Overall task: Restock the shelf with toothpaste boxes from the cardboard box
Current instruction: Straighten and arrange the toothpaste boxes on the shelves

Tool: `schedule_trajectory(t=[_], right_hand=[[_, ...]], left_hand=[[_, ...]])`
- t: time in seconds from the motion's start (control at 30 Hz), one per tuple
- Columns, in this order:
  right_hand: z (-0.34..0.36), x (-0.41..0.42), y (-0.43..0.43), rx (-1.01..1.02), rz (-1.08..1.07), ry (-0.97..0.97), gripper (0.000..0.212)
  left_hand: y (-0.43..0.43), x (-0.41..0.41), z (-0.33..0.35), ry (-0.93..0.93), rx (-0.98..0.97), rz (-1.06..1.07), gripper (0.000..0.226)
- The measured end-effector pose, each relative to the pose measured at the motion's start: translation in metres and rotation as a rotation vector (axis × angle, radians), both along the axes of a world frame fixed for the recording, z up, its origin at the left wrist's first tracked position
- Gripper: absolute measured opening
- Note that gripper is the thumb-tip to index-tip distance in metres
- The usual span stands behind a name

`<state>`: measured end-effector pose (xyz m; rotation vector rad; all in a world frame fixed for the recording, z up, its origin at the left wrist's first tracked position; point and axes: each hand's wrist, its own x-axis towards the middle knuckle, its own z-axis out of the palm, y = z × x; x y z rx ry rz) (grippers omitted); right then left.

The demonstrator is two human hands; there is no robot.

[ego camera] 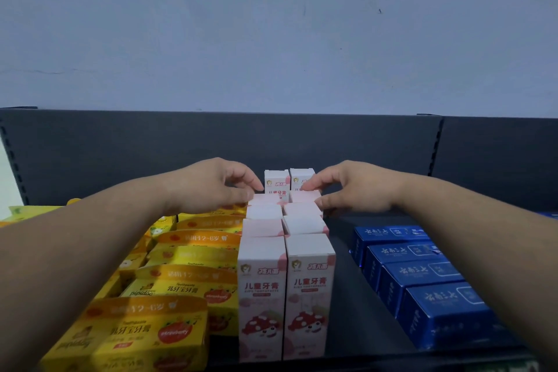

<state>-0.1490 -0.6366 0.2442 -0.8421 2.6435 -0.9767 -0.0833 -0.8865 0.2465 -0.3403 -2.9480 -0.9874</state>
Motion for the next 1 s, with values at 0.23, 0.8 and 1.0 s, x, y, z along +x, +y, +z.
schedule_trajectory(t=[0.23,0.8,1.0], right_hand=[[0.005,0.006,-0.002,0.017,0.047,0.029,0.035],[0.004,-0.003,0.005,0.026,0.055,-0.055,0.053],[0.005,-0.033,0.001,0.077,-0.100,0.235,0.033]], left_hand=[[0.002,0.000,-0.002,-0.032,0.033,0.020,0.019],[0.005,-0.009,-0.003,0.012,0.012,0.079,0.023],[0.011,-0.037,0.004,0.098,-0.117,0.138,0.033]])
